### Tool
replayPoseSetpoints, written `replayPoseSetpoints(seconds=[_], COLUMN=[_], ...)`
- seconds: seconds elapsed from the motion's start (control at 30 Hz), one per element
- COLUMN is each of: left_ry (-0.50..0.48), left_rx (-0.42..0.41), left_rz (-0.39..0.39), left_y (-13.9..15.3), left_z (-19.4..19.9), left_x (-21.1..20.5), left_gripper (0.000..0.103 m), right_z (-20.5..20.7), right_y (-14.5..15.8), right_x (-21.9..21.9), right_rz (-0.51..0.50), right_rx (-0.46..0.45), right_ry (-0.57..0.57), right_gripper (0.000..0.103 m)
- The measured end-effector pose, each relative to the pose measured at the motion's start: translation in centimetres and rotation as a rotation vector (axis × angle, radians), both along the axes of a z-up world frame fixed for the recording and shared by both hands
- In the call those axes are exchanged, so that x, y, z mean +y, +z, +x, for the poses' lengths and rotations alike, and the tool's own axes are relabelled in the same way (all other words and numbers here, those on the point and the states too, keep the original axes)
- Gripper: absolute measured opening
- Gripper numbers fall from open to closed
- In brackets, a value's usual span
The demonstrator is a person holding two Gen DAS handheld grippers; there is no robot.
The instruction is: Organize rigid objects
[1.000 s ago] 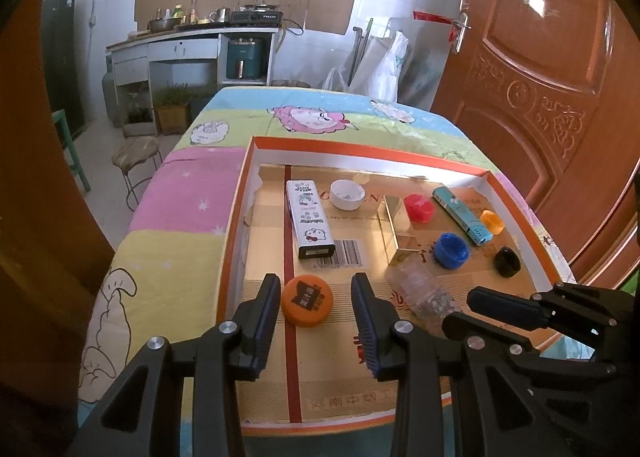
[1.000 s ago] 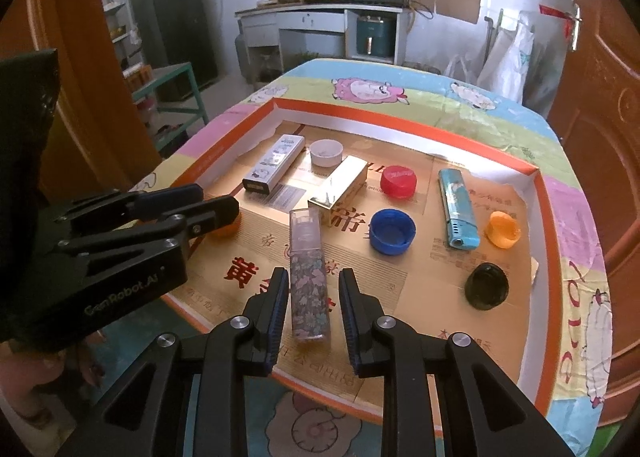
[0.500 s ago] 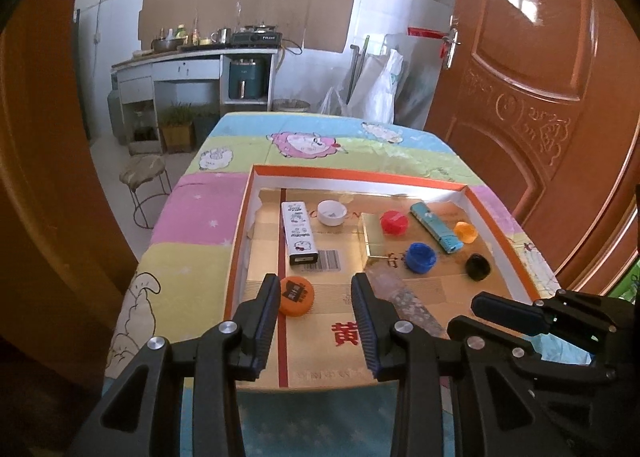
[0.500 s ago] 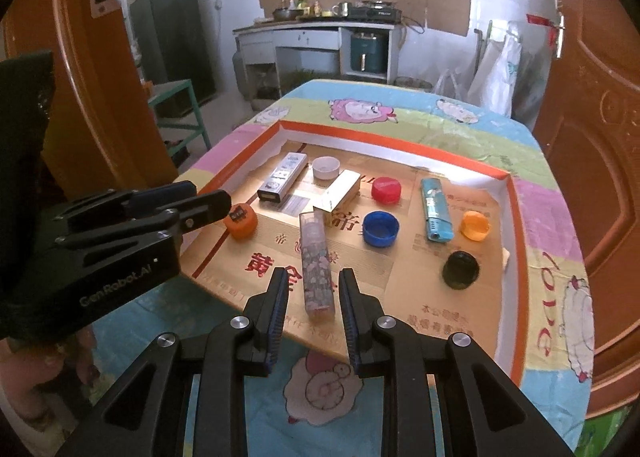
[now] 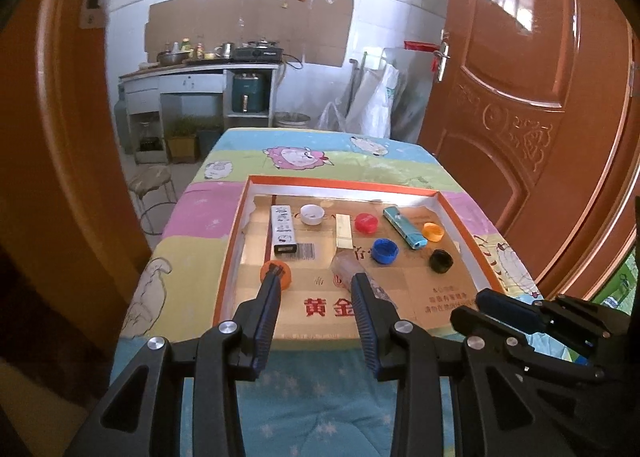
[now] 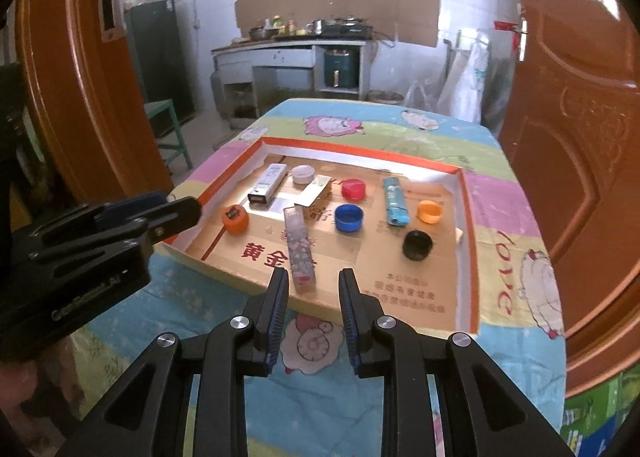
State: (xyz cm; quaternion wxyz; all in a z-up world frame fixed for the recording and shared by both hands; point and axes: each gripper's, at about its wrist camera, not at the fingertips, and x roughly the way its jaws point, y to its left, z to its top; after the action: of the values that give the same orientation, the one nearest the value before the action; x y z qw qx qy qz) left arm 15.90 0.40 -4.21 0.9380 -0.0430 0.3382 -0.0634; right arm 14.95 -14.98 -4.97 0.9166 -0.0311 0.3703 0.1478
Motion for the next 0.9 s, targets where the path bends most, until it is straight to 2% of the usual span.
replayPoseSetpoints(seconds=[0.4,0.47,0.5,0.6,0.77,0.83,0.9], left_ry=[0.106,0.131,0.144,0.173,0.145,0.128,0.118], left_rx=[-0.07,-0.083,-0.086,-0.107,-0.161,-0.181,-0.192], left_rz=[0.081,0.102,0.11,0.145,0.142,0.131,0.128], left_y=[2.4,2.7,2.9,3.5,4.7,5.2,5.4], left_z=[-5.8,-7.0,-7.4,-9.2,-12.0,-13.2,-14.1], left_x=[-1.6,-1.8,-1.8,-2.0,-2.4,-2.5,-2.6], left_gripper=[0.037,0.037,0.037,0.037,0.037,0.037,0.037], right_z=[-5.4,-6.4,-6.9,-8.7,-11.3,-12.4,-13.5], right_y=[2.4,3.1,3.3,4.2,5.4,5.8,6.2], right_x=[-0.9,-1.1,-1.2,-1.5,-1.1,-1.0,-0.9], right_rz=[0.01,0.013,0.014,0.022,0.014,0.002,-0.014], right_rx=[-0.086,-0.11,-0.118,-0.155,-0.207,-0.227,-0.252], right_ry=[-0.17,-0.194,-0.202,-0.222,-0.233,-0.242,-0.259], right_gripper=[0.027,0.032,0.039,0.041,0.043,0.052,0.056])
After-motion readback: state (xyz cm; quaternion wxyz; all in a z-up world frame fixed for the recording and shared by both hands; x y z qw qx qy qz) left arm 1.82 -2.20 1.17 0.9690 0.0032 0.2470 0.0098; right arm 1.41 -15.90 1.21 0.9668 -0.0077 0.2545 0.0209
